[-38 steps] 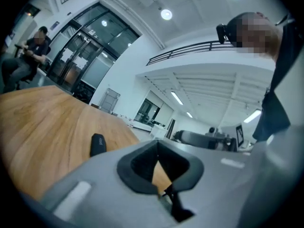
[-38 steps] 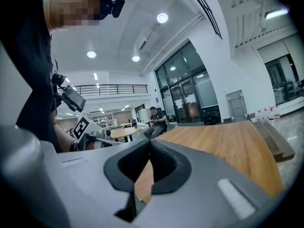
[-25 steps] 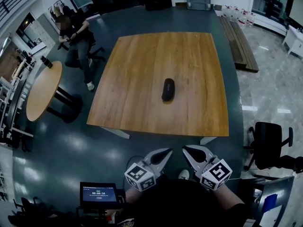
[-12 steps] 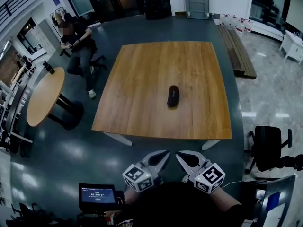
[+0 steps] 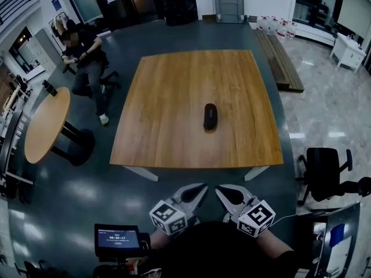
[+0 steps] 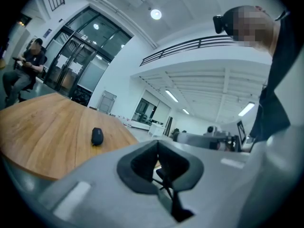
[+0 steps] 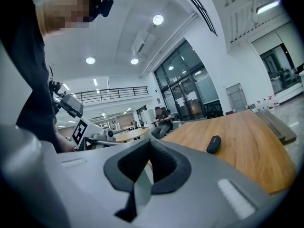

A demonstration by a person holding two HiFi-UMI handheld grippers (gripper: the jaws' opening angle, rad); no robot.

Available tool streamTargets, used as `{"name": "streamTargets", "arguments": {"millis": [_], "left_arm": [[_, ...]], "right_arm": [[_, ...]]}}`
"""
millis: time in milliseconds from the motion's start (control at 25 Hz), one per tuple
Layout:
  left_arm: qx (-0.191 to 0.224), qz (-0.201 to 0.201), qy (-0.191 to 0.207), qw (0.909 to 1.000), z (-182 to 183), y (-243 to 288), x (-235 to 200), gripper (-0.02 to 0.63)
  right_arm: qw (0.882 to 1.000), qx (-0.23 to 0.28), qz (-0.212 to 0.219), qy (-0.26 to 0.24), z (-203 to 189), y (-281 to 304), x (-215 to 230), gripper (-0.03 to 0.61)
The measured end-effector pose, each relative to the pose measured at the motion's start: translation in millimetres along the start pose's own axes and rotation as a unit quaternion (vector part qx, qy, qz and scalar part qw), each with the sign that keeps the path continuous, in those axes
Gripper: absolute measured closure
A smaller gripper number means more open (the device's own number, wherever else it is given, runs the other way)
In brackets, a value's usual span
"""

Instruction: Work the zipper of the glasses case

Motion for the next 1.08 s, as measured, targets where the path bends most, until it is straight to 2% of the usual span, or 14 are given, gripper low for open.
{"name": "streamTargets", "arguments": {"millis": [400, 1080], "left_arm": [[0.012, 0.001, -0.002, 0.9999, 13, -11, -13, 0.614], [0.013, -0.005, -0.012, 0.9998, 3, -21, 6, 0.614]], "right_arm": [[1.0, -0.002, -0.003, -0.011, 1, 15, -11, 0.574], [1.0, -0.007, -0.001, -0.021, 1, 5, -24, 0.574]]}}
Point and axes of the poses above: the fingertips, and each gripper's own axes: y forward along the fingers, x to its right, z out of its top, the point moved 3 cm from there along -y, backward along the fingers, and after that the axes turned 8 degrees about z, right-handed, at the moved point
